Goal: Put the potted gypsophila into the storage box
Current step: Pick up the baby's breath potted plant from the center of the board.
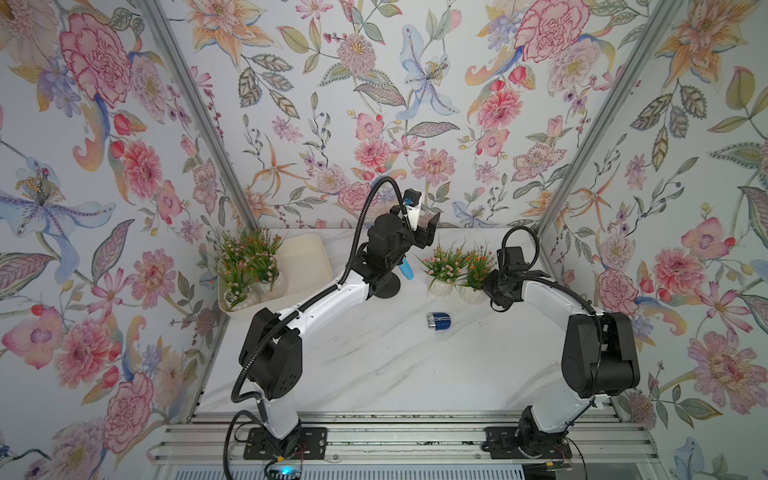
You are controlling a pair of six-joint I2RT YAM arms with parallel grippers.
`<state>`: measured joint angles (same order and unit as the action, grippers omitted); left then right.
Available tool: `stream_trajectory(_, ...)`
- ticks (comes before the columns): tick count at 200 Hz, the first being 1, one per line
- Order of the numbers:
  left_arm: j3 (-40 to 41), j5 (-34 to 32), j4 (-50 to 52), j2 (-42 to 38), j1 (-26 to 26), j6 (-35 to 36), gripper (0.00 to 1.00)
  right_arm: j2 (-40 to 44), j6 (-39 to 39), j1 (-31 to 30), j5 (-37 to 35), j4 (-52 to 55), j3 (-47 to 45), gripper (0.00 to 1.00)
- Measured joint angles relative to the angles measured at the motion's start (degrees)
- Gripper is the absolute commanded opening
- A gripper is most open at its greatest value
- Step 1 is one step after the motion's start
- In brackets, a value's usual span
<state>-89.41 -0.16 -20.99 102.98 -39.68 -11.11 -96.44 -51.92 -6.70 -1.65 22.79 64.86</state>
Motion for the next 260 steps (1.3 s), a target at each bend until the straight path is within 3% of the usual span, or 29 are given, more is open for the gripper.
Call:
stream_trajectory(59,0.0,-0.1,0.3,0.0,0.1,0.0,0.79,-2.9,0.0,-0.4,-0.5,0.2,2.3,0.28)
stream_trajectory(117,0.4,-0.7,0.3,-0.1,0.2,0.0,0.78,-5.2,0.6,-0.5,-1.3,1.8,4.8,0.16)
stream_trajectory(149,2.2,-1.7,0.3,-0.9,0.2,-0.2,0.78,-5.2,1.4,-0.5,-2.1,2.6,5.2,0.04)
stream_trajectory(211,6.4,-3.4,0.3,-5.0,0.2,-0.9,0.78,-2.7,3.7,-0.9,-3.5,5.1,4.4,0.03)
stream_trajectory(260,11.3,-6.4,0.5,-11.9,-0.1,-1.5,0.78,9.6,8.0,-0.9,-6.1,8.5,2.4,0.05)
